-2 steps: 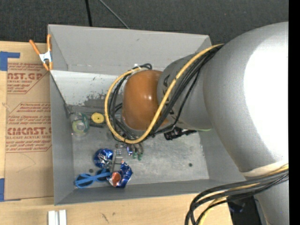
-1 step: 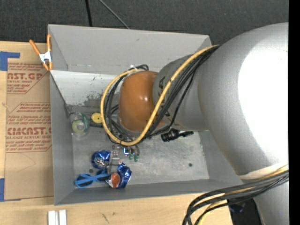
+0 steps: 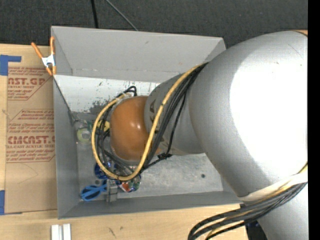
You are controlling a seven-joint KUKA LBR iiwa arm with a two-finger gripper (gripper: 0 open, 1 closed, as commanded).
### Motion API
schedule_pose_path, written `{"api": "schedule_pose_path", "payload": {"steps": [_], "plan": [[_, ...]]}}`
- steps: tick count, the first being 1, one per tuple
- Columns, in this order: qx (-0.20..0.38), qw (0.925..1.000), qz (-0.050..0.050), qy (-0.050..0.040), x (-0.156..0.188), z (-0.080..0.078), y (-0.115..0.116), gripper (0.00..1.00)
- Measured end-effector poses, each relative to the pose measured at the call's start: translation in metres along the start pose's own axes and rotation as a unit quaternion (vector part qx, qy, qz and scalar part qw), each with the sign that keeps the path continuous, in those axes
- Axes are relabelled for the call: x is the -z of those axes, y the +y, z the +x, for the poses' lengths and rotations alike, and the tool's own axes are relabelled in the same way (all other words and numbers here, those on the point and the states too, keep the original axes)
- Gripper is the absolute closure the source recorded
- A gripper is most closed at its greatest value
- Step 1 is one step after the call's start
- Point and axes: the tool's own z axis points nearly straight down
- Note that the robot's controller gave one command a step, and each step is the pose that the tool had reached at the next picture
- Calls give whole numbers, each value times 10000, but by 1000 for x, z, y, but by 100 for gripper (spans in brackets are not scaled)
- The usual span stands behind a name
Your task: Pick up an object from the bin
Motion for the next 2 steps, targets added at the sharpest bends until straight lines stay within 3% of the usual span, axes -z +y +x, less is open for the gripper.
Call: {"api": "schedule_pose_path", "payload": {"steps": [1,2], "plan": [[-4,10000,-7,-12,0,-1,0,0],[-2,10000,-18,-16,1,-1,2,100]]}}
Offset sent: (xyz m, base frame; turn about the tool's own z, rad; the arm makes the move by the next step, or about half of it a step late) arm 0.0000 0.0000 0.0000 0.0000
